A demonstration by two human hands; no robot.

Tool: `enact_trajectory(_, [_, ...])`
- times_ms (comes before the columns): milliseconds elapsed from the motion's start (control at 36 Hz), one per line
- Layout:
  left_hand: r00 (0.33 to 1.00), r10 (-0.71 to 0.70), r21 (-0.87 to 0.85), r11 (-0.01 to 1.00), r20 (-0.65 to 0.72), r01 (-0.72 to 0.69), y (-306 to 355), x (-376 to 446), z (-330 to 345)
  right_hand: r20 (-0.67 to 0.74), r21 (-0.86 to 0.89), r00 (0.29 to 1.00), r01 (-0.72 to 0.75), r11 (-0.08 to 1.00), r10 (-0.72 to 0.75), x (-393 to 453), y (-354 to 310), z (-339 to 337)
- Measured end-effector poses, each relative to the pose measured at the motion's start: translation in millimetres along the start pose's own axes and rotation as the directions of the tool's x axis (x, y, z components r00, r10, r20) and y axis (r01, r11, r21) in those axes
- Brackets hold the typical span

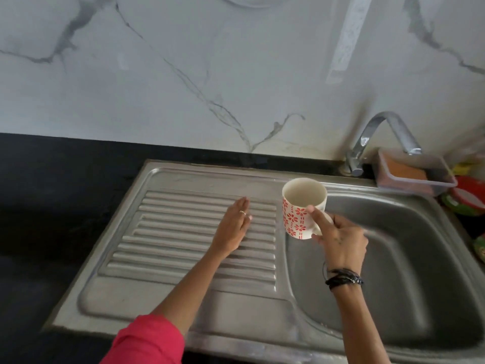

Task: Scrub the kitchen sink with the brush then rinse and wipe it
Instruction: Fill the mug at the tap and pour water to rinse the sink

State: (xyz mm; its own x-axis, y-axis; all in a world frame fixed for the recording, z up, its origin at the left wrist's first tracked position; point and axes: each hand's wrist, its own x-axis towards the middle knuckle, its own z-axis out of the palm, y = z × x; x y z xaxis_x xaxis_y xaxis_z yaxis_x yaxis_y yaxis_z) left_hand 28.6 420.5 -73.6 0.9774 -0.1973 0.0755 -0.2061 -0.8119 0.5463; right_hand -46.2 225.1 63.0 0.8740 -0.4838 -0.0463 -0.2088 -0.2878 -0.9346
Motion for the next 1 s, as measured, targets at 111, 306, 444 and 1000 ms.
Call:
enact_trajectory(111, [0.977, -0.196, 0.095, 0.974, -0.082, 0.204, -74, -29, -41, 0.082, 0.022, 0.997, 0.009, 1.0, -0.011, -7, -5, 29])
enact_trajectory(306, [0.834, -0.501, 0.184, 0.819, -0.233, 0.543, -171, -95, -93, 0.187, 0.105, 0.981, 0.036, 0.994, -0.055, -25, -19, 80])
enact_trajectory(444, [0.844, -0.486, 0.232, 0.814, -0.227, 0.532, -175, -103, -90, 0.212, 0.089, 0.976, 0.038, 0.995, -0.056, -30, -22, 101])
enact_trajectory(1000, [0.944, 0.151, 0.158, 0.966, 0.292, -0.203, 67, -61, 70, 0.01, -0.06, 0.998, 0.067, 0.996, -0.066, -8, 5, 26])
